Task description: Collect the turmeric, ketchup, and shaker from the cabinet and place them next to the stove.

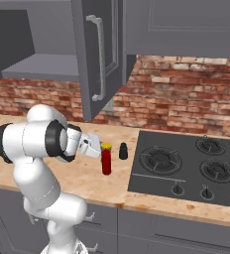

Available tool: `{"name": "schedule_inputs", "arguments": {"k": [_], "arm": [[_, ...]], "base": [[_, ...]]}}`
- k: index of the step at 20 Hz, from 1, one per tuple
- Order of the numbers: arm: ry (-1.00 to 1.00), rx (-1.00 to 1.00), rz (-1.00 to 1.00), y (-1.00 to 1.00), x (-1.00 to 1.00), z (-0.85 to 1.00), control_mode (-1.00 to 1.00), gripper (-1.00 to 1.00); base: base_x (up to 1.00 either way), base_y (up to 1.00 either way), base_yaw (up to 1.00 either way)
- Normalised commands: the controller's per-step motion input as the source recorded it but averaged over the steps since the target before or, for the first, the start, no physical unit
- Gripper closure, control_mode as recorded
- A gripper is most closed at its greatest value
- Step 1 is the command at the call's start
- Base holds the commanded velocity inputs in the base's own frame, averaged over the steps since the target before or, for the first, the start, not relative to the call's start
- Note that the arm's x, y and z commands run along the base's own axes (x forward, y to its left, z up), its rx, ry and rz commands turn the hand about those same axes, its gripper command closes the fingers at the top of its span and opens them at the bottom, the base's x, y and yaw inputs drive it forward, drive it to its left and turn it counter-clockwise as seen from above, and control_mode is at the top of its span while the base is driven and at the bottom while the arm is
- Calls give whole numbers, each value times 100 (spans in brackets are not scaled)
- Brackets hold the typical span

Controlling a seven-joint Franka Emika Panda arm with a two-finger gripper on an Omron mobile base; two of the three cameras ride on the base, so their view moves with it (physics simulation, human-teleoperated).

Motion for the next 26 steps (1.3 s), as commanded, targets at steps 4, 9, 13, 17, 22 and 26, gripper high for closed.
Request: {"name": "schedule_inputs", "arguments": {"k": [4,9,13,17,22,26], "arm": [[0,0,0,4,0,-23,-100,100],[0,0,0,5,0,-24,-100,100],[0,0,0,5,0,-28,-100,-100],[-1,0,0,3,0,-21,-100,-100],[-2,0,0,0,0,-3,-100,-100],[0,0,0,2,-3,0,-100,-100]], "base": [[0,0,0],[0,0,0],[0,0,0],[0,0,0],[0,0,0],[0,0,0]]}}
